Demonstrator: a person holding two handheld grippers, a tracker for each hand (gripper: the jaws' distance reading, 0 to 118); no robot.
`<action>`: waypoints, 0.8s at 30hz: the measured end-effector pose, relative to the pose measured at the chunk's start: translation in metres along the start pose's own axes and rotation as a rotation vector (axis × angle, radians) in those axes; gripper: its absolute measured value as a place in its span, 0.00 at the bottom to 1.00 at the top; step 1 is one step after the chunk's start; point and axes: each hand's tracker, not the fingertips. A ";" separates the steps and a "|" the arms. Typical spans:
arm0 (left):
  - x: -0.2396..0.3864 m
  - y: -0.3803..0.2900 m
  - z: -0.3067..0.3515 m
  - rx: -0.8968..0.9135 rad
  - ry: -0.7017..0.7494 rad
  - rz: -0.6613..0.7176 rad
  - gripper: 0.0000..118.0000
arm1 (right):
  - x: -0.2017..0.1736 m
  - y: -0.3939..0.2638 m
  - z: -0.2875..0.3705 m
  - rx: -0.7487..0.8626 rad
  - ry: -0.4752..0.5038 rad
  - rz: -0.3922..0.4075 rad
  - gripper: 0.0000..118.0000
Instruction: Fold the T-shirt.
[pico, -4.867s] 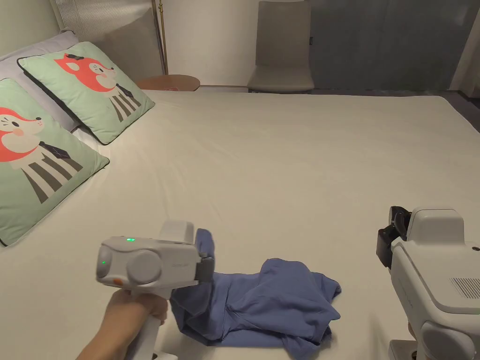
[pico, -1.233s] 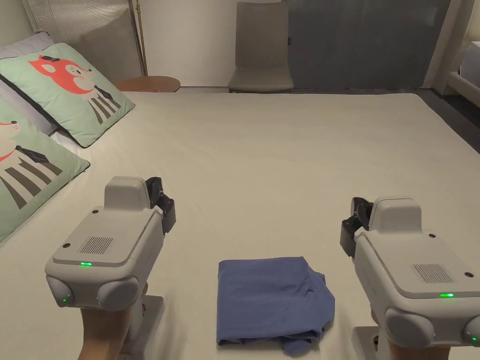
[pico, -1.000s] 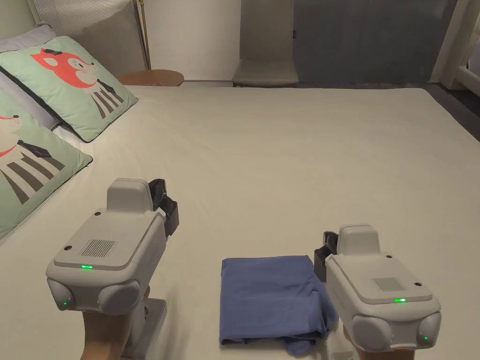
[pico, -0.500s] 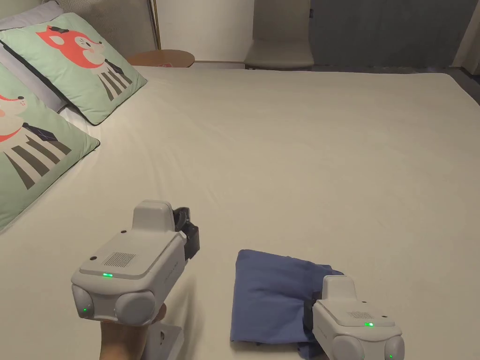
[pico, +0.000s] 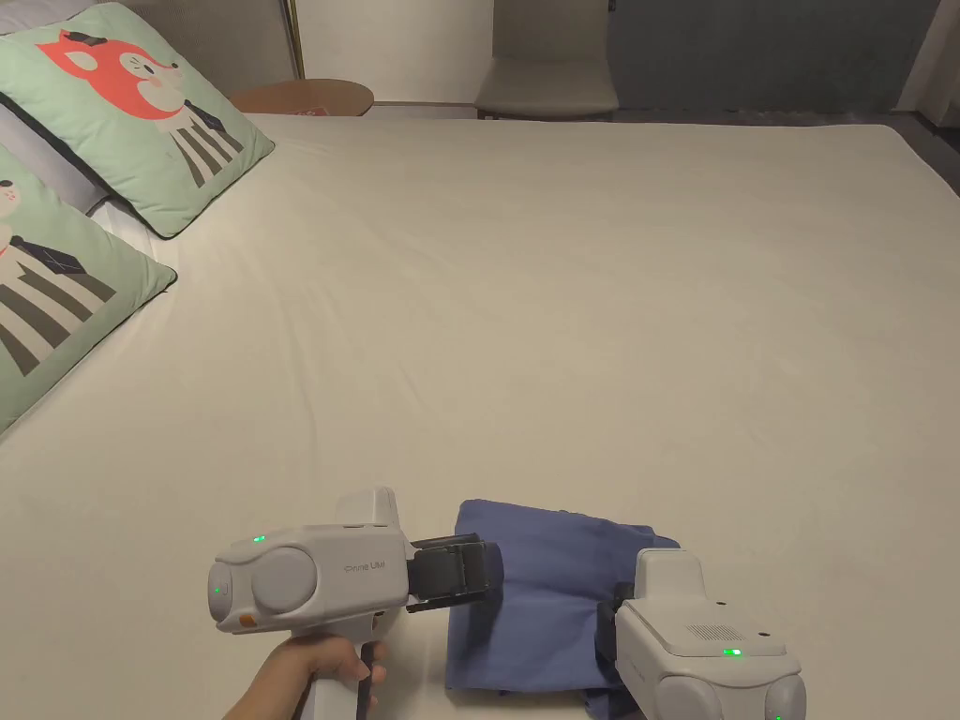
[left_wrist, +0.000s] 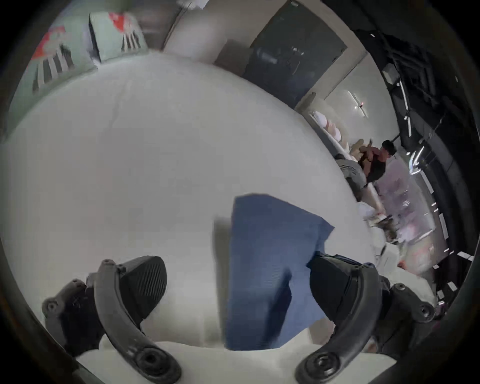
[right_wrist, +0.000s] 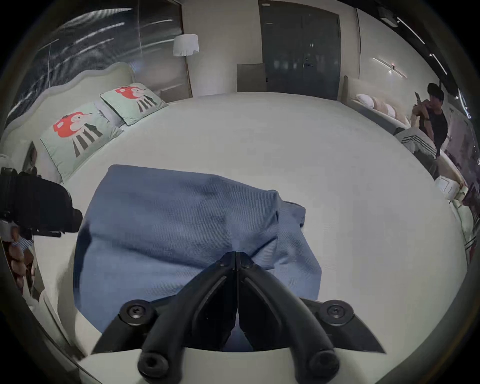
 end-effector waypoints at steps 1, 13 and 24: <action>-0.004 0.003 -0.007 -0.037 -0.024 0.025 0.93 | 0.001 0.000 -0.003 0.000 0.002 -0.004 0.00; -0.008 0.001 -0.020 -0.101 -0.144 0.157 0.13 | 0.003 0.002 0.002 0.043 0.032 -0.018 0.00; -0.040 0.055 0.044 -0.088 -0.006 -0.066 0.13 | -0.041 0.071 0.068 0.386 0.031 0.040 0.00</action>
